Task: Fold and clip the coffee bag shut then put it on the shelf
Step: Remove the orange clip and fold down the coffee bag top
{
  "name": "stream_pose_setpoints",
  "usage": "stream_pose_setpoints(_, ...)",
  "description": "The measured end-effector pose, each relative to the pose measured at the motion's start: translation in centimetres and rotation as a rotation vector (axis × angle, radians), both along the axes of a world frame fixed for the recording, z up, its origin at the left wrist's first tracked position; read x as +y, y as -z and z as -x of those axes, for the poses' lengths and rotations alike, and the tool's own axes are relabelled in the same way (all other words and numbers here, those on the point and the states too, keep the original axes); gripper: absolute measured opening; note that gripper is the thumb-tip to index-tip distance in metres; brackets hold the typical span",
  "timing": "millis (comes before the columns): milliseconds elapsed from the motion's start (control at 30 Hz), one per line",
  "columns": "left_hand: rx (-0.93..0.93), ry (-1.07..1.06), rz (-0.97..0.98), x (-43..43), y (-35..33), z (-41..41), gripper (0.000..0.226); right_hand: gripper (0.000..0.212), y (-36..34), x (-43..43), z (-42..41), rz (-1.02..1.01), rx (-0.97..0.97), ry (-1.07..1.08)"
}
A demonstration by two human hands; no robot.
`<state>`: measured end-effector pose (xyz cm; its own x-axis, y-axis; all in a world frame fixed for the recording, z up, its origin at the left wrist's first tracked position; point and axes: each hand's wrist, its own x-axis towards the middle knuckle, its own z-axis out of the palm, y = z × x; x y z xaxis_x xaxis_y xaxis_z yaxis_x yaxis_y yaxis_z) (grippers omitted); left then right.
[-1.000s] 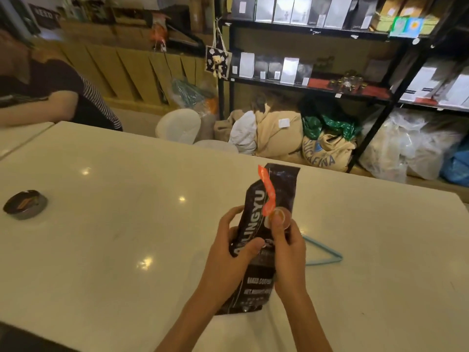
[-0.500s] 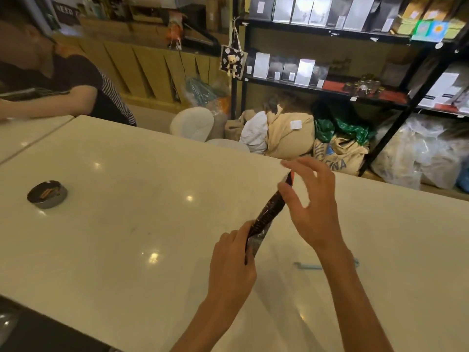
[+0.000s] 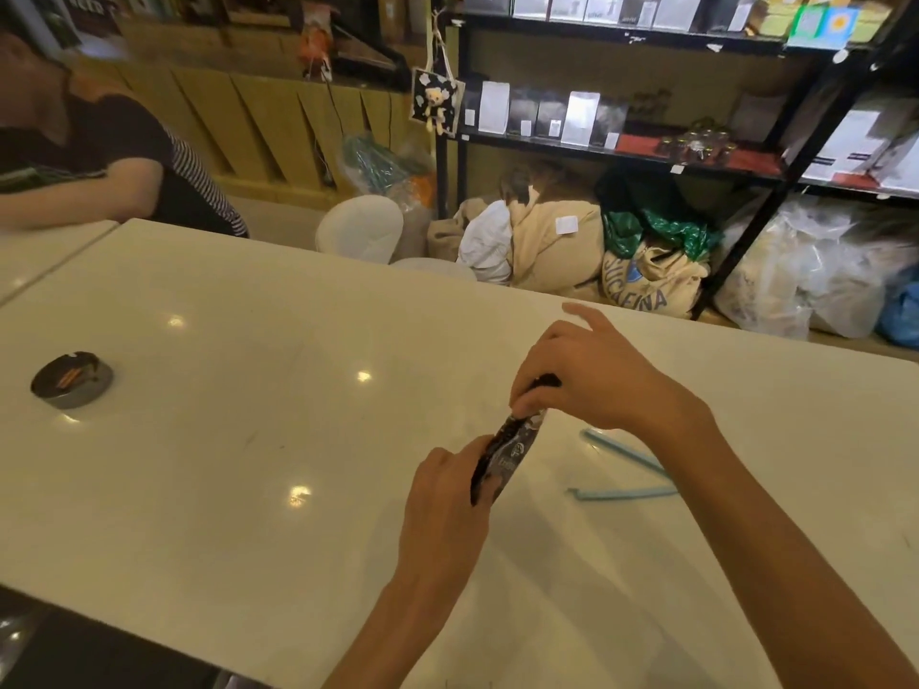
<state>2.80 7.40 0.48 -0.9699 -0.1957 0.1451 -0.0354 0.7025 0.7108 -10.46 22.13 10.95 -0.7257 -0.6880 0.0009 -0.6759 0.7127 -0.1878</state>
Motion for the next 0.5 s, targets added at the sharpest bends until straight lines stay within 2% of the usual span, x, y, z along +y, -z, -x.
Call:
stream_pose_setpoints(233, -0.014, 0.045, 0.018, 0.4, 0.1, 0.6, 0.032, 0.019, 1.4, -0.8, -1.9, -0.185, 0.224, -0.292)
stream_pose_setpoints(333, -0.023, 0.027, 0.042, 0.4, 0.1, 0.7, 0.028, 0.017, 2.8, -0.9, -2.8, -0.129, 0.289, -0.338)
stream_pose_setpoints(400, -0.041, 0.001, 0.036, 0.1, 0.2, 0.6, 0.036, 0.017, 2.7, -0.5, -2.3, -0.085, 0.26, -0.321)
stream_pose_setpoints(500, -0.08, -0.01, 0.055, -0.1, 0.1, 0.4, 0.03, 0.014, 2.3, 0.1, -1.6, -0.055, 0.265, -0.34)
